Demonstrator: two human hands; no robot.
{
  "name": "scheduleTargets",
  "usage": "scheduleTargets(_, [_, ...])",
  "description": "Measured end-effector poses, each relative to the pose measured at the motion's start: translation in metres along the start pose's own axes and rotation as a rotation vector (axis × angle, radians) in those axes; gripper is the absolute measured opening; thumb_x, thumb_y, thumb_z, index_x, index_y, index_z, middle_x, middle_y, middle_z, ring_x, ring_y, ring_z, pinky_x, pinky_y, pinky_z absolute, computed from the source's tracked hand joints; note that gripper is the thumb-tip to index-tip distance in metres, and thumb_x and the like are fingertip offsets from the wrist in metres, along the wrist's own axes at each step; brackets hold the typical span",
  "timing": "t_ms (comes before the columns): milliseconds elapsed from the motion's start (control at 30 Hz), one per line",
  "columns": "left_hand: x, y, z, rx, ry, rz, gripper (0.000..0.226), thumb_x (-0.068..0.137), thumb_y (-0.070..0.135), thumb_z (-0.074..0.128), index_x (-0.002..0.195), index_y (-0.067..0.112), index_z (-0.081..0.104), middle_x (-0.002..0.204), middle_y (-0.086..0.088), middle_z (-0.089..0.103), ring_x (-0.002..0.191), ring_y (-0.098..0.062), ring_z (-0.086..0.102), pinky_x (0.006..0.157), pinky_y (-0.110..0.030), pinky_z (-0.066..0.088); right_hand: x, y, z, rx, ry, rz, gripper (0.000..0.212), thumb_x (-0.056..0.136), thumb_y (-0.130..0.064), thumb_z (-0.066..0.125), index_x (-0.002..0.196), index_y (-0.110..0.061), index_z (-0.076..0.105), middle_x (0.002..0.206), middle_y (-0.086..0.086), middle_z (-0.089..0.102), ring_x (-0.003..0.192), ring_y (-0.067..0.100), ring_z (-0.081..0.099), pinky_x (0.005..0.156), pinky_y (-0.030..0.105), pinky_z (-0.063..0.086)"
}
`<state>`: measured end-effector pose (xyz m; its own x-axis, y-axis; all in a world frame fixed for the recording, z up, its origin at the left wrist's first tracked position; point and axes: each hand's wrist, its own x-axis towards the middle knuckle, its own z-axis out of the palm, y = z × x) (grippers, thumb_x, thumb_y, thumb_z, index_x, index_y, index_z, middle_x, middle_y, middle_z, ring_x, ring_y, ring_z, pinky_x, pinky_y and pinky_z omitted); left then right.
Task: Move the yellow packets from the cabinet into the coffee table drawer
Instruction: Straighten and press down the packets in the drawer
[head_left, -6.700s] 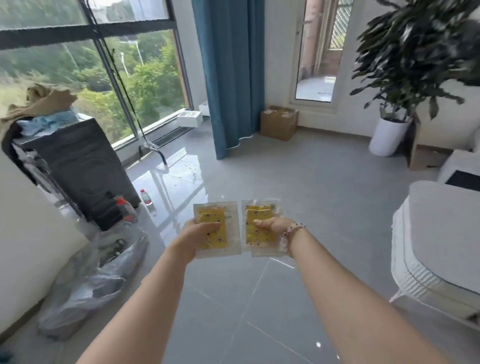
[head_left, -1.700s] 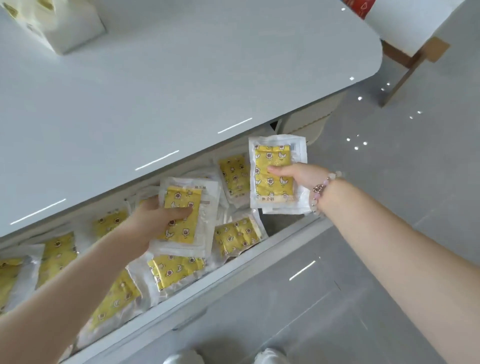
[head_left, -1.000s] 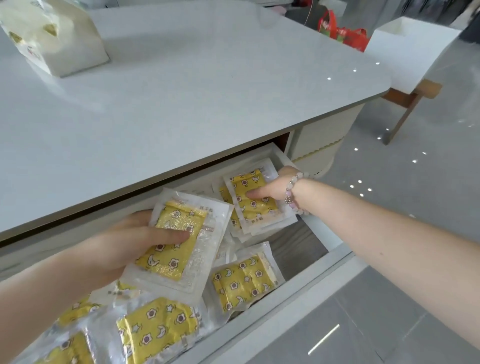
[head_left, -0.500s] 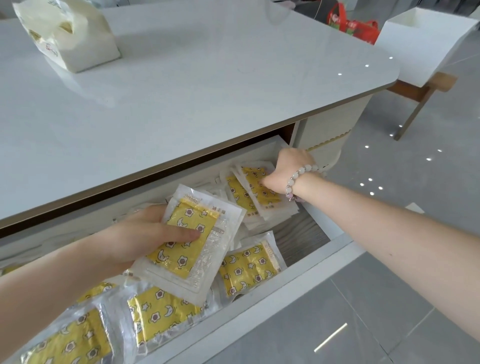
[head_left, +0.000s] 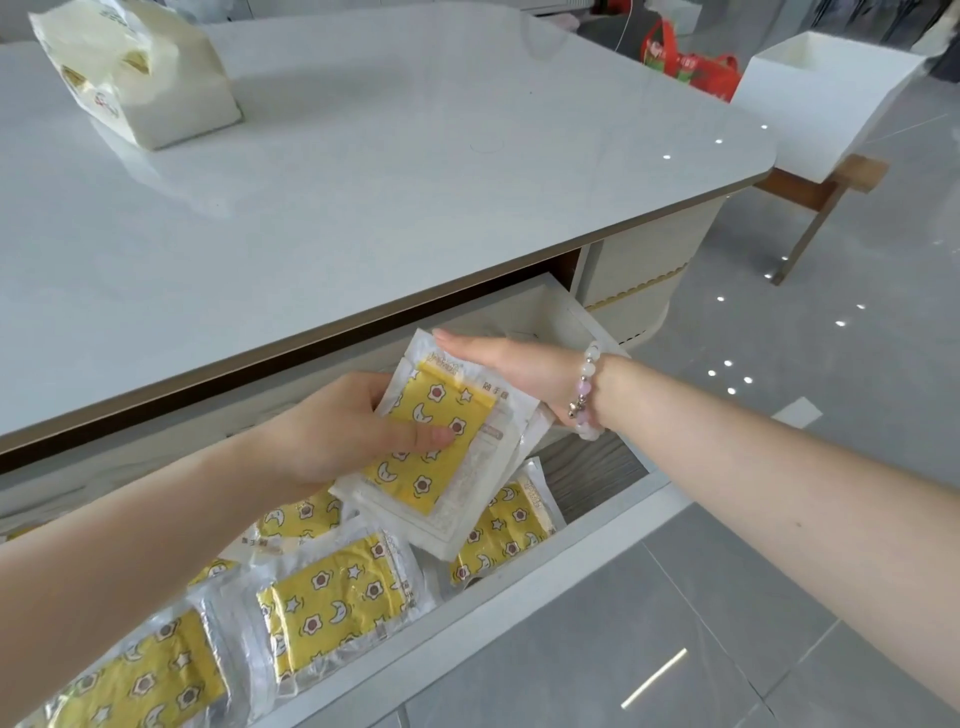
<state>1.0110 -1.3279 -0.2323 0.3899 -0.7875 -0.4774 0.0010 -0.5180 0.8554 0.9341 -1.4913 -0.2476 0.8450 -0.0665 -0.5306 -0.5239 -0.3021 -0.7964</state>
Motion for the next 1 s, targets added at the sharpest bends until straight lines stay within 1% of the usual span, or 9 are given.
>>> scheduleTargets(167, [0.001, 0.002, 0.005, 0.068, 0.279, 0.119, 0.029, 0.067, 0.032, 0.077, 0.092, 0.022, 0.065, 0.078, 0.012, 0.073, 0.066, -0.006, 0.07, 0.057, -0.014, 0.054, -0.009, 0.003, -0.012, 0.17, -0.01, 0.032, 0.079, 0.055, -0.087, 0.055, 0.109, -0.031, 0.068, 0.128, 0.001, 0.062, 0.124, 0.024, 0.053, 0.111, 0.048, 0.034])
scheduleTargets(267, [0.0, -0.004, 0.002, 0.187, 0.421, 0.192, 0.021, 0.07, 0.034, 0.077, 0.087, 0.027, 0.066, 0.076, 0.021, 0.071, 0.064, 0.002, 0.066, 0.053, -0.007, 0.048, -0.018, 0.003, -0.024, 0.04, 0.122, 0.088, 0.097, 0.046, -0.076, 0.072, 0.118, -0.011, 0.062, 0.12, 0.013, 0.065, 0.115, 0.032, 0.06, 0.102, 0.049, 0.044])
scheduleTargets(367, [-0.004, -0.009, -0.006, 0.149, 0.478, 0.187, 0.012, 0.075, 0.031, 0.075, 0.084, 0.027, 0.068, 0.073, 0.02, 0.07, 0.061, 0.001, 0.066, 0.051, -0.009, 0.047, -0.038, 0.003, -0.045, 0.068, 0.181, 0.059, 0.054, 0.057, -0.048, 0.071, 0.094, -0.008, 0.068, 0.098, 0.008, 0.073, 0.09, 0.023, 0.07, 0.089, 0.036, 0.054])
scheduleTargets(467, [-0.007, -0.012, -0.005, 0.245, 0.324, 0.066, 0.006, 0.079, 0.037, 0.071, 0.083, 0.032, 0.071, 0.074, 0.01, 0.073, 0.065, -0.017, 0.065, 0.062, -0.023, 0.049, -0.059, 0.007, -0.079, 0.172, 0.355, 0.096, 0.042, 0.055, -0.038, 0.074, 0.084, -0.008, 0.068, 0.083, 0.004, 0.075, 0.072, 0.017, 0.07, 0.081, 0.036, 0.056])
scheduleTargets(567, [-0.005, -0.013, 0.012, 0.515, 0.041, 0.031, 0.017, 0.087, 0.039, 0.062, 0.088, 0.025, 0.07, 0.078, 0.003, 0.069, 0.057, -0.004, 0.053, 0.061, -0.018, 0.043, -0.066, 0.013, -0.101, 0.223, 0.456, 0.144, 0.074, 0.042, -0.053, 0.088, 0.096, -0.005, 0.072, 0.094, 0.007, 0.075, 0.107, 0.025, 0.054, 0.107, 0.063, 0.028])
scheduleTargets(633, [0.002, -0.012, 0.025, 0.664, -0.058, 0.067, 0.021, 0.093, 0.036, 0.055, 0.089, 0.019, 0.068, 0.082, 0.001, 0.067, 0.058, -0.002, 0.053, 0.063, -0.02, 0.047, -0.066, 0.01, -0.096, 0.274, 0.48, 0.126, 0.055, 0.066, -0.043, 0.08, 0.102, -0.003, 0.069, 0.091, 0.006, 0.075, 0.101, 0.028, 0.063, 0.106, 0.057, 0.034])
scheduleTargets(767, [0.017, -0.014, 0.04, 0.717, -0.101, 0.076, 0.011, 0.093, 0.033, 0.057, 0.1, 0.024, 0.054, 0.091, 0.007, 0.064, 0.085, -0.012, 0.061, 0.071, -0.024, 0.048, -0.06, 0.006, -0.082, 0.247, 0.495, 0.109, 0.027, 0.084, -0.027, 0.068, 0.099, -0.005, 0.067, 0.096, 0.011, 0.074, 0.095, 0.03, 0.068, 0.102, 0.051, 0.043])
scheduleTargets(867, [0.021, -0.023, 0.051, 0.751, -0.059, 0.063, 0.015, 0.092, 0.032, 0.059, 0.092, 0.025, 0.045, 0.096, 0.005, 0.06, 0.085, -0.014, 0.056, 0.064, -0.021, 0.044, -0.055, 0.006, -0.078, 0.261, 0.478, 0.081, 0.025, 0.087, -0.022, 0.065, 0.103, -0.004, 0.065, 0.085, 0.004, 0.075, 0.077, 0.017, 0.071, 0.084, 0.033, 0.056])
scheduleTargets(1000, [0.022, -0.03, 0.058, 0.81, 0.018, 0.052, 0.019, 0.093, 0.029, 0.058, 0.085, 0.021, 0.043, 0.096, -0.003, 0.062, 0.08, -0.019, 0.058, 0.067, -0.03, 0.047, -0.053, 0.002, -0.073, 0.258, 0.463, 0.065, 0.026, 0.088, -0.022, 0.064, 0.106, -0.004, 0.064, 0.08, 0.002, 0.075, 0.074, 0.016, 0.072, 0.084, 0.034, 0.056])
